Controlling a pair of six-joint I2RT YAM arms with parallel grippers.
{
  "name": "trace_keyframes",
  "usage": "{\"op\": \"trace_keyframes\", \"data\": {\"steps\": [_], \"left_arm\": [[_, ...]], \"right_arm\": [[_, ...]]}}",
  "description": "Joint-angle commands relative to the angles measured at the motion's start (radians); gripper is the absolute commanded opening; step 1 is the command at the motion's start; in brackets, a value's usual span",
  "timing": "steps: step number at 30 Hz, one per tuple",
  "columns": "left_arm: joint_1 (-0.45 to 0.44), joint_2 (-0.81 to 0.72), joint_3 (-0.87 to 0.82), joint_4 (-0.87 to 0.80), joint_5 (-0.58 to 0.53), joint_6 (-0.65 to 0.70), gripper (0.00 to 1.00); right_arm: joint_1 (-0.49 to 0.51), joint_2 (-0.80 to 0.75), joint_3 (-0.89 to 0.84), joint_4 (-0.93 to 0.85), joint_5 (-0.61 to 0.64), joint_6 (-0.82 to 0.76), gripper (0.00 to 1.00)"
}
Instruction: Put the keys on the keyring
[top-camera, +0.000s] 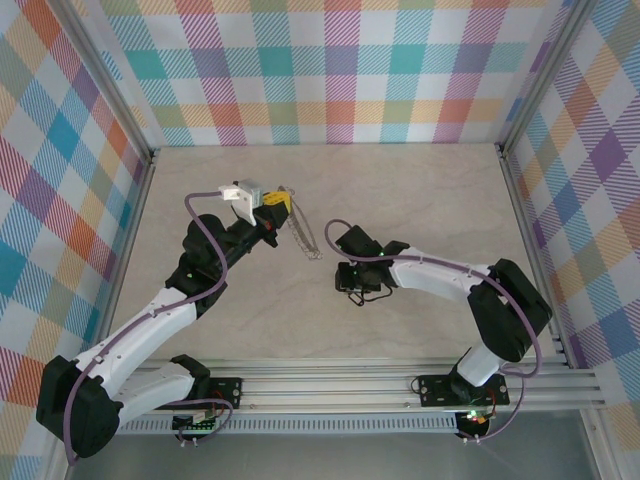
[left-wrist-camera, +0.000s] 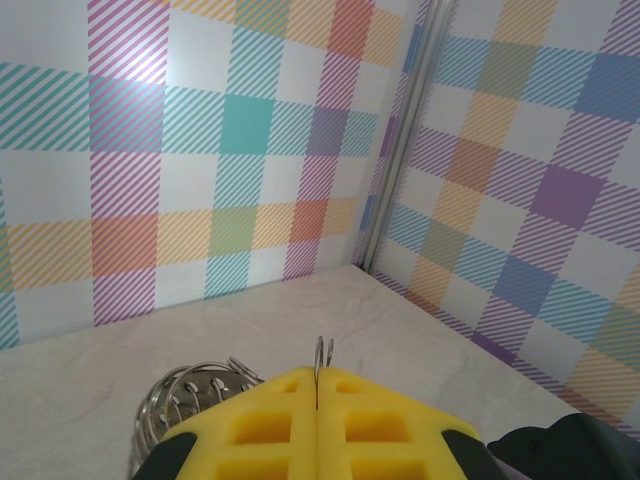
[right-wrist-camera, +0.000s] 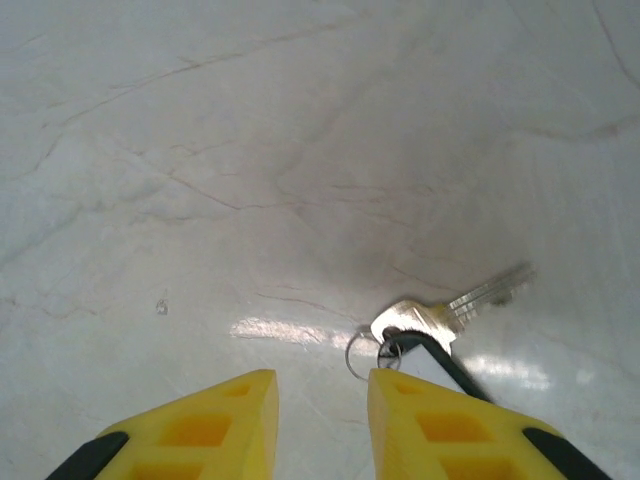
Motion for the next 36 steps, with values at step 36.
{"op": "trace_keyframes", "data": {"steps": [36], "left_arm": [[0.014, 0.006, 0.054, 0.015, 0.025, -0.031, 0.0]], "right_arm": [[0.003, 0.07, -0.037, 0.025, -0.049, -0.669, 0.32]]}}
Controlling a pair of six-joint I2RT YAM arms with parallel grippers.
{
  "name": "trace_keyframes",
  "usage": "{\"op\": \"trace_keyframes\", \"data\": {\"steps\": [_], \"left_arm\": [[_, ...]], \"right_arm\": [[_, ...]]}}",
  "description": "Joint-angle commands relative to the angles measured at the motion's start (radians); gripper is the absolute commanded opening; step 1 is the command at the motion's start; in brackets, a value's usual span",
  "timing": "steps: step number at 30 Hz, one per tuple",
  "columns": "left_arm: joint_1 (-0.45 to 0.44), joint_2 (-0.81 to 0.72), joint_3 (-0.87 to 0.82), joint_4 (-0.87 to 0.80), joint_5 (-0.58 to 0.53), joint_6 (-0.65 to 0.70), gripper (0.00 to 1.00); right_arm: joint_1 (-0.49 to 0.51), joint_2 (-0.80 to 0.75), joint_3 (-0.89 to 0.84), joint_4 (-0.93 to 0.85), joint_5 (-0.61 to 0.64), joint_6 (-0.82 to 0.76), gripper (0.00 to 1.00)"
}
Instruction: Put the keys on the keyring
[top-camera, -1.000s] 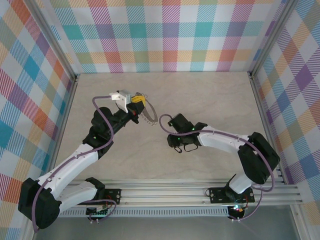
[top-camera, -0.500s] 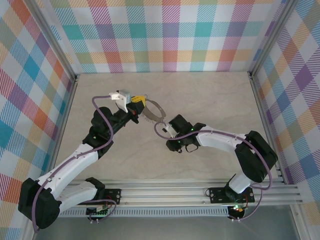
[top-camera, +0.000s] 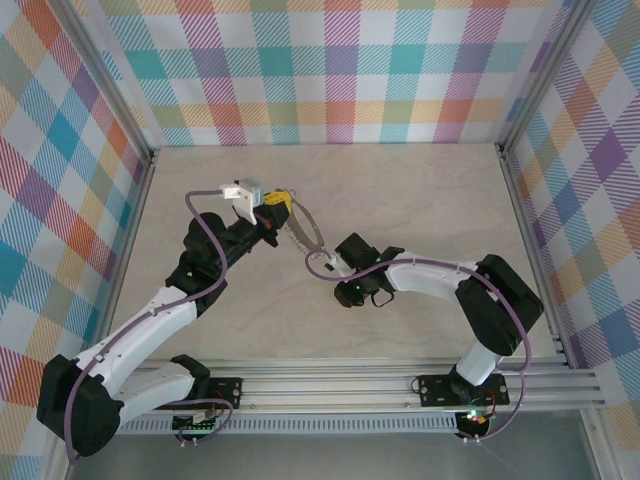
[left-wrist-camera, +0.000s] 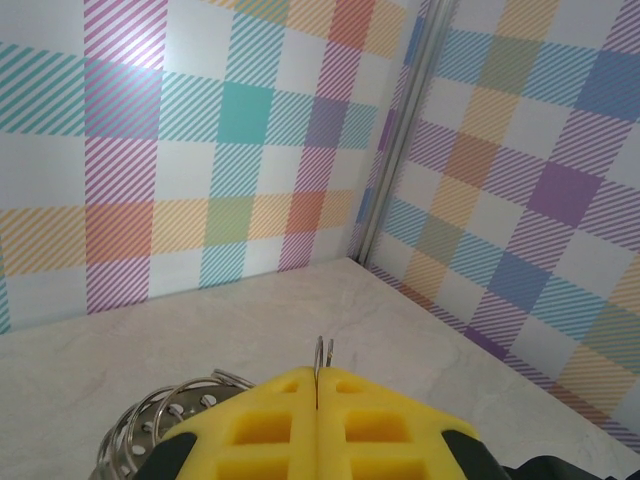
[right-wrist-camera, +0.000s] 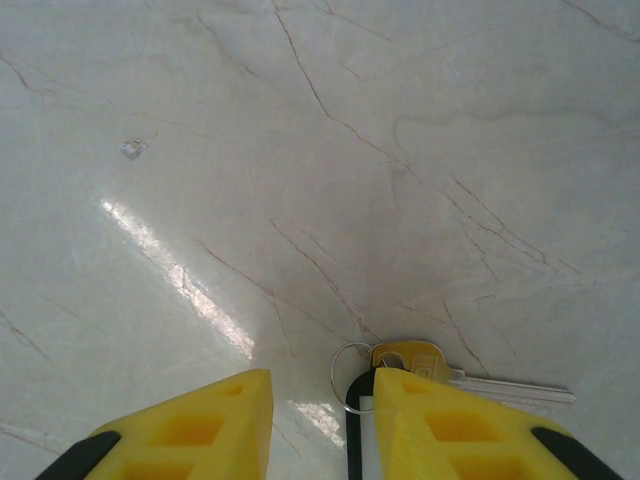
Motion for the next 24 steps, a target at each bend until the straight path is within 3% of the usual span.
{"op": "trace_keyframes", "data": {"steps": [1, 14, 24], "left_arm": [[0.011, 0.0, 0.044, 0.043, 0.017, -0.009, 0.0], [0.011, 0.012, 0.048, 0.05, 0.024, -0.017, 0.0], [0.01, 0.018, 0.049, 0.056, 0.03, -0.025, 0.0]], "right_arm": [[0.004, 0.018, 0.015, -0.017, 0.022, -0.017, 0.32], [0.003, 0.05, 0.035, -0.007, 0.129, 0.017, 0.2], [-0.007, 0.039, 0.047, 0.009, 0.069, 0.033, 0.03]]}}
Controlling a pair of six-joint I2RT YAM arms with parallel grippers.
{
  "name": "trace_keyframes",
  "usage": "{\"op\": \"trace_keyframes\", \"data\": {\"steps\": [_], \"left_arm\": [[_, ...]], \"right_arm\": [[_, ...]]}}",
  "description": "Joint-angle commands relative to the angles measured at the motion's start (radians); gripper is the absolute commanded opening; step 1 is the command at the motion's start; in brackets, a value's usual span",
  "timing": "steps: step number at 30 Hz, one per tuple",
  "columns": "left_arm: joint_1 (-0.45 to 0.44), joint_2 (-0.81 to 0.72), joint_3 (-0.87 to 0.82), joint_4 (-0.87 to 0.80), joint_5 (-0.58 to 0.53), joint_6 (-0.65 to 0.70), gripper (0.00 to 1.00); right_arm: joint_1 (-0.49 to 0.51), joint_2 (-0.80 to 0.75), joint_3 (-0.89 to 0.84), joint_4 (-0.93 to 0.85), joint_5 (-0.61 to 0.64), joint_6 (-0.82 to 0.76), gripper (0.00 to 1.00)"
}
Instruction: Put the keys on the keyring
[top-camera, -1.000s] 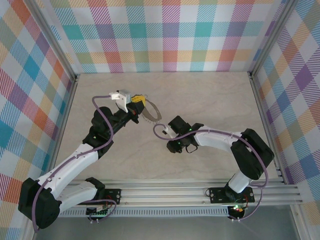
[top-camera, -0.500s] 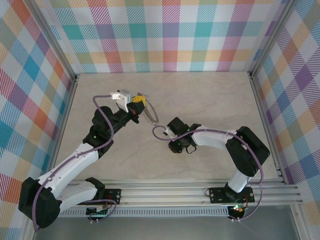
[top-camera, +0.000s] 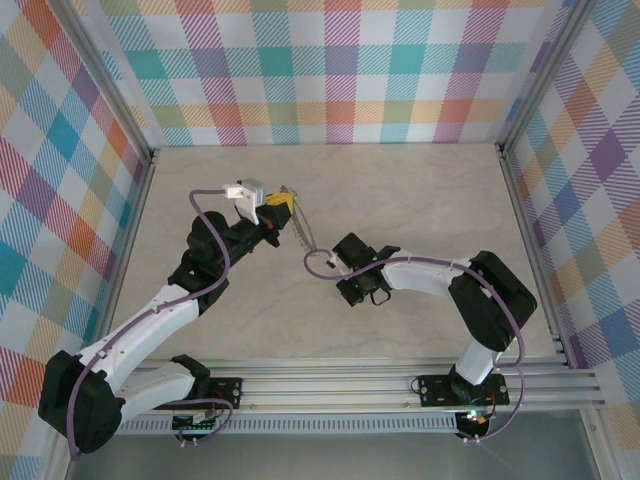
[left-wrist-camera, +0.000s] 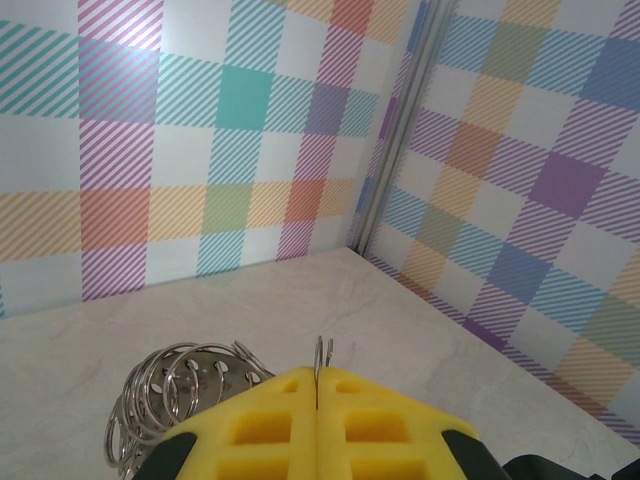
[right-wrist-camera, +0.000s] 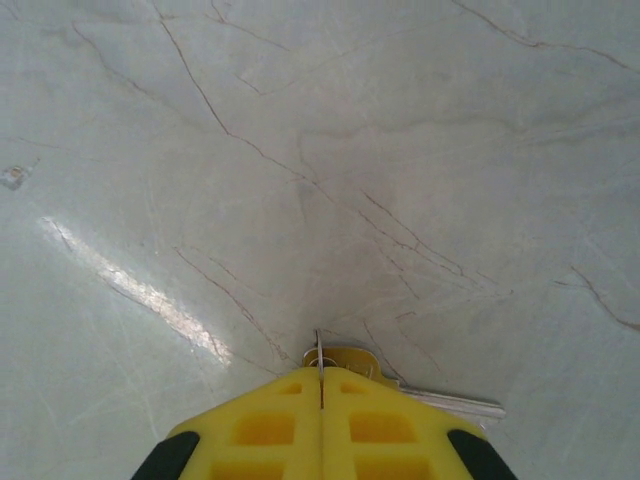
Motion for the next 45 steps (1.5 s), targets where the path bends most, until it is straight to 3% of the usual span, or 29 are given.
{"op": "trace_keyframes", "data": {"steps": [1, 13, 27, 35, 45], "left_arm": [[0.01, -0.003, 0.049, 0.056, 0.023, -0.018, 0.0], [0.01, -0.004, 0.047, 0.057, 0.028, -0.025, 0.0], [0.01, 0.005, 0.069, 0.043, 0.051, -0.022, 0.0], [0.01, 0.038, 0.127, -0.029, 0.161, 0.025, 0.0], [0.003, 0.138, 0.296, -0.199, 0.39, 0.09, 0.0]], "right_arm": [[-0.009, -0.001, 0.027, 0.008, -0.039, 0.012, 0.01], [-0.101, -0.092, -0.027, 0.064, -0.167, 0.098, 0.0], [-0.305, -0.392, -0.175, 0.224, -0.393, 0.247, 0.0], [-0.389, -0.567, -0.197, 0.277, -0.533, 0.23, 0.0], [-0.427, -0.709, -0.13, 0.277, -0.652, 0.167, 0.0]]}}
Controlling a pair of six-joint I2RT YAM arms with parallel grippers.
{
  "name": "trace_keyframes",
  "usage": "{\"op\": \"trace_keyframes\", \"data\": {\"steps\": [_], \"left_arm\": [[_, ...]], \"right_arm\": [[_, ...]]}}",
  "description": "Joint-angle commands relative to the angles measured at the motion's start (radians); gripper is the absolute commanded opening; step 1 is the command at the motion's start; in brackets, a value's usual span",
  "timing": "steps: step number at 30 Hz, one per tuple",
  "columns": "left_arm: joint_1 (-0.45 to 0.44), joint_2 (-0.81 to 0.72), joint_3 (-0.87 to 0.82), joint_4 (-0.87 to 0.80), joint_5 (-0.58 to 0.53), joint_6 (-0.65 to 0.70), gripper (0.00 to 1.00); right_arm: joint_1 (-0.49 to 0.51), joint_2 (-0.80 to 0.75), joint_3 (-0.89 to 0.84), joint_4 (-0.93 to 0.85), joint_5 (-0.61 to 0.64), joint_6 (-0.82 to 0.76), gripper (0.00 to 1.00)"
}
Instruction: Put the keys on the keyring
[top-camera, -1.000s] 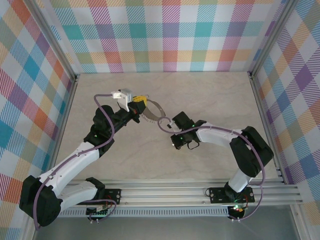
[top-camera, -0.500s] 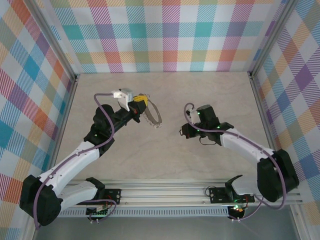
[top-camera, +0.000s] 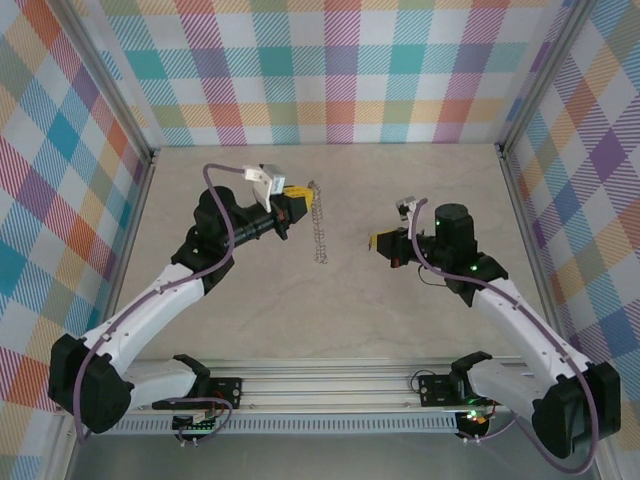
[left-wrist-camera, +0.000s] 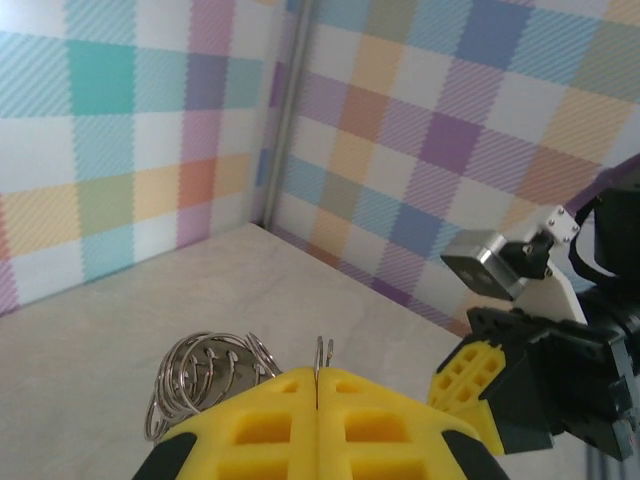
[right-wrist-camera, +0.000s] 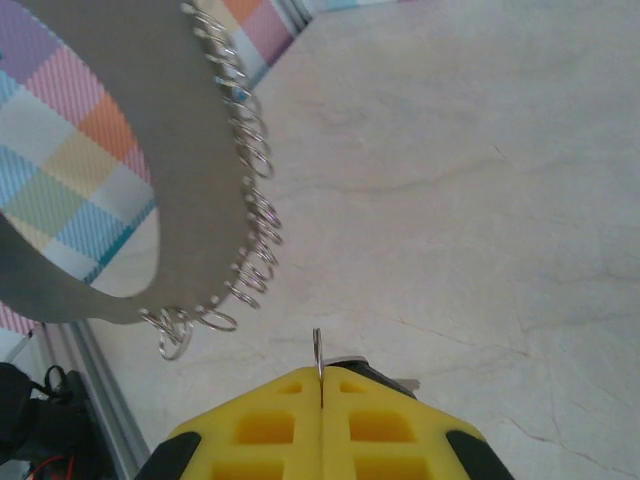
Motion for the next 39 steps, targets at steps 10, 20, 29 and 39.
{"op": "trace_keyframes", "data": {"steps": [10, 20, 29, 39], "left_arm": [[-0.058, 0.126, 0.256, -0.215, 0.19, 0.118, 0.0], [-0.1, 0.166, 0.272, -0.203, 0.162, 0.148, 0.0], [-0.148, 0.142, 0.24, -0.183, 0.016, 0.276, 0.0], [-0.162, 0.156, 0.268, -0.234, 0.004, 0.34, 0.0]], "right_arm": [[-0.008, -0.047, 0.14, 0.059, -0.11, -0.029, 0.0], [-0.006, -0.009, 0.191, 0.074, -0.138, -0.034, 0.0], [0.001, 0.016, 0.209, 0.077, -0.172, -0.034, 0.0], [0.03, 0.034, 0.243, 0.073, -0.169, -0.053, 0.0]]}}
